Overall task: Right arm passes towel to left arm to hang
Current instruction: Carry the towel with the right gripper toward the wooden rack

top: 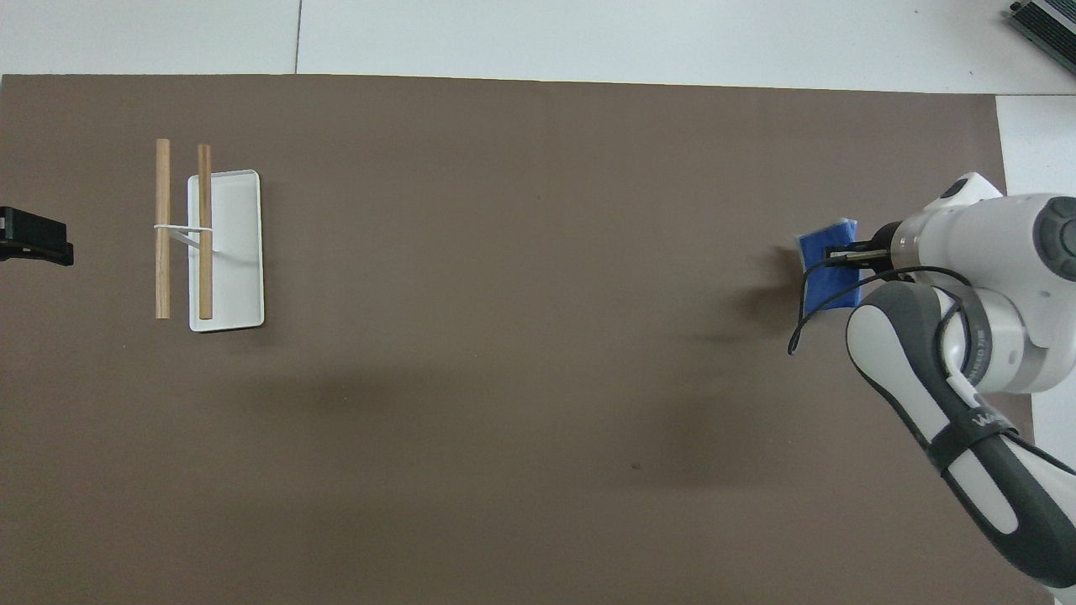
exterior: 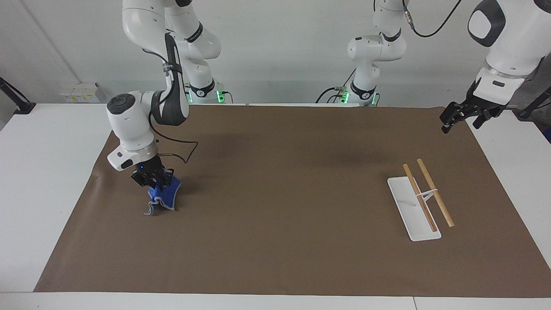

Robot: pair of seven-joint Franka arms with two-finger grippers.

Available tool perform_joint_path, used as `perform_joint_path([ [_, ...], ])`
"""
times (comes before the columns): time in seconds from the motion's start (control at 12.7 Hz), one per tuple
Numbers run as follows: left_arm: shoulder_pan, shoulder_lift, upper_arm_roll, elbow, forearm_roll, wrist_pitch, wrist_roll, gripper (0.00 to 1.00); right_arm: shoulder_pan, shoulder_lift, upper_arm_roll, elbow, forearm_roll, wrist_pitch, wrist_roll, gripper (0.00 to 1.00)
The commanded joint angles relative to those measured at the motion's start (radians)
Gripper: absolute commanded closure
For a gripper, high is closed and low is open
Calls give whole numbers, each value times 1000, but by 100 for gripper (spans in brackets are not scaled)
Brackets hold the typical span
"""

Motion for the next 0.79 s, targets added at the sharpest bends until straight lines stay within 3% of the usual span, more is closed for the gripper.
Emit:
perform_joint_path([
  [0.0,7,-33,-3,-37,-9,4,1,0,49,-5,5,171,19,-184,56,100],
  [0.24,6,-33,-3,-37,-9,4,1,0,106,-1,24,322,66,-315,119,100],
  [0.39,6,-33,-3,-37,-9,4,0,0,110,-8,47,331,233,-332,177,100],
  [0.71,6,-33,-3,-37,-9,4,1,0,128,-8,167,339,318,-289,283,100],
])
